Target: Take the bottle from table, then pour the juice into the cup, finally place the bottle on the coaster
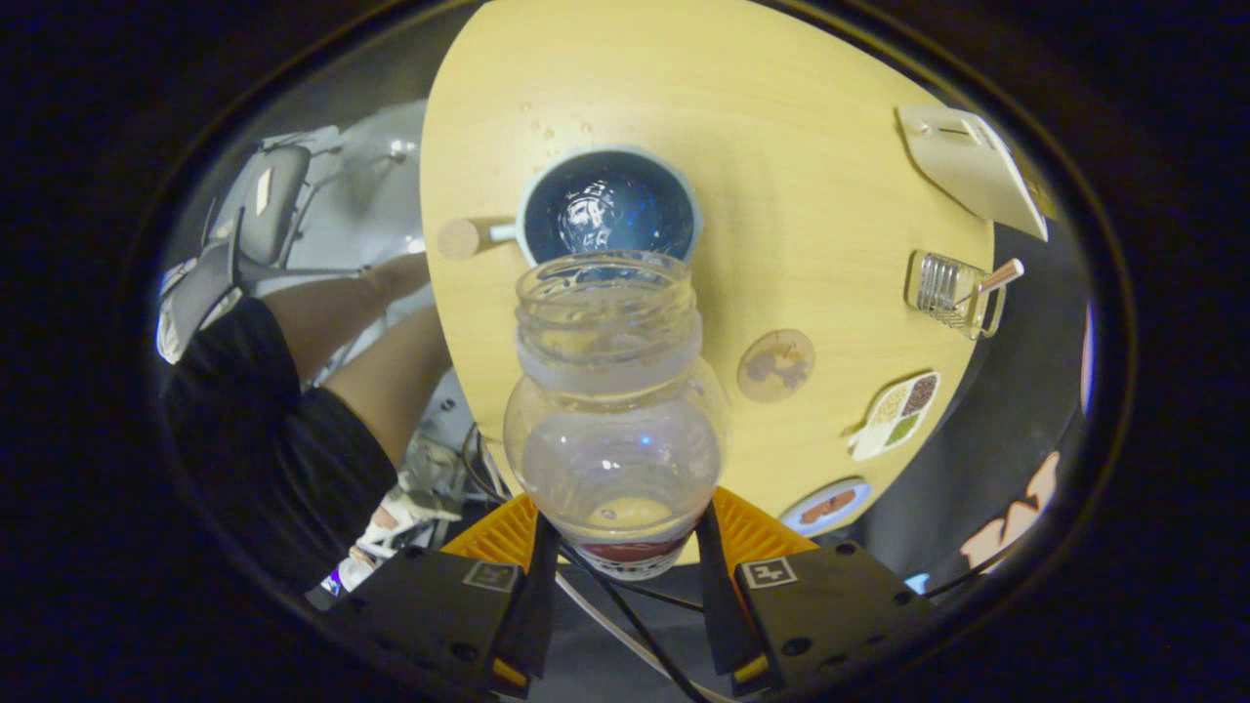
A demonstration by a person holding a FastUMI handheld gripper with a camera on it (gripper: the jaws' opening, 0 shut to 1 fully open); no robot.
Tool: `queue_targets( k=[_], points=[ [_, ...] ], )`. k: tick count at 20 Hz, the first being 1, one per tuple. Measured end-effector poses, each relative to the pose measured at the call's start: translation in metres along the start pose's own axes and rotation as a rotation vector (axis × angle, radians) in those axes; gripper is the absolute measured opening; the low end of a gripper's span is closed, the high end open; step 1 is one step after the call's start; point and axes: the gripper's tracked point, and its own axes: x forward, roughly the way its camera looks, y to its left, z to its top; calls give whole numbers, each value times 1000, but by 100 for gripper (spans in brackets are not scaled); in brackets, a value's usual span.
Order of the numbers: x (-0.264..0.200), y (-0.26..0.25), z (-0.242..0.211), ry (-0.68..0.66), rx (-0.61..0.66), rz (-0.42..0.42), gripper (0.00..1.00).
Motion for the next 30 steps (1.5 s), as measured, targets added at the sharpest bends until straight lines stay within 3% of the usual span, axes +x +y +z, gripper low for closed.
queue_targets(
  k=[12,23,30],
  points=[
    [-6,-12,3,-571,459,79,67],
    [-13,-48,-1,-902,755,83,67],
    [-10,-104,1,-1128,916,81,67]
  ],
)
